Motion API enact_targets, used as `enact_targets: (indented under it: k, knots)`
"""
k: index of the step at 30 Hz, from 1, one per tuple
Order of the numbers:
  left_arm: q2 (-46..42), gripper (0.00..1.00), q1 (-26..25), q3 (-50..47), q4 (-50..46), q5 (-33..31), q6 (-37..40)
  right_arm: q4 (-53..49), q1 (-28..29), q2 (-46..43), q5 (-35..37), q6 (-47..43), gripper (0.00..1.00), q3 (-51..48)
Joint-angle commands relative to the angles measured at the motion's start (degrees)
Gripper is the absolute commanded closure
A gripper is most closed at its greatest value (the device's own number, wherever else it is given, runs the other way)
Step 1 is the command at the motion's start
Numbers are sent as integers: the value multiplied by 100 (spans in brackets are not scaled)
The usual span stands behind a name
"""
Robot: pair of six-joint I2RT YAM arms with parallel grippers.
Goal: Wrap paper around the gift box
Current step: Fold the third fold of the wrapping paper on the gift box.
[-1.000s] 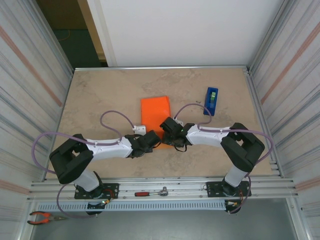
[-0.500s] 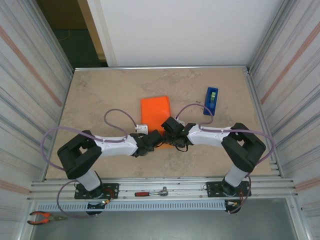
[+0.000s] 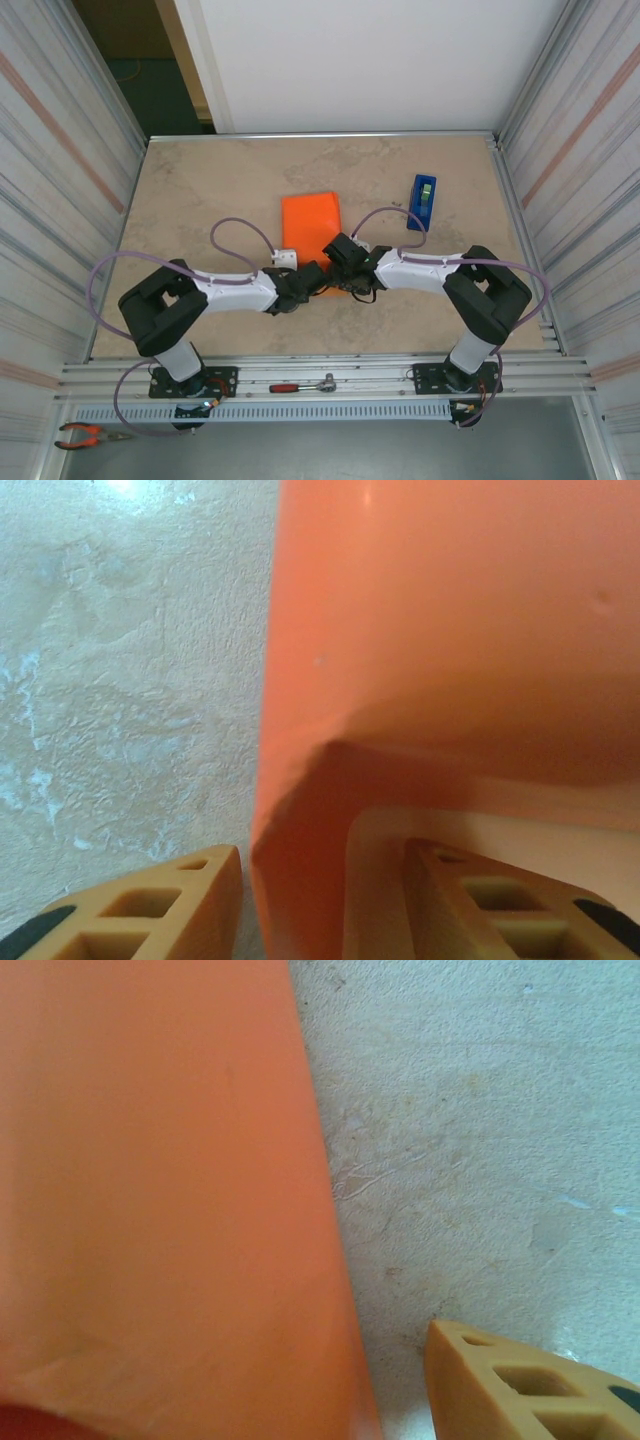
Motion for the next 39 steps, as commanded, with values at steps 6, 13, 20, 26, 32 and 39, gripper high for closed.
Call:
enact_targets:
  k: [6, 13, 20, 26, 32, 39]
  knots:
    - [-435, 46, -25, -291, -108, 46, 259, -319, 52, 30, 42, -139, 70, 178]
    - [-952, 38, -16, -414, 129, 249, 474, -342, 69, 14, 60, -130, 79, 163]
    - [-613, 36, 103, -82, 154, 172, 682, -452, 53, -32, 92, -173, 65, 283]
    - [-117, 36, 134, 168, 61, -143, 887, -502, 13, -73, 123, -218, 64, 334]
    - [131, 36, 132, 39, 58, -162, 887, -514, -80, -93, 117, -245, 63, 352]
    - [-210, 34, 155, -201, 456, 300, 1460, -504, -167, -168, 39, -297, 63, 338]
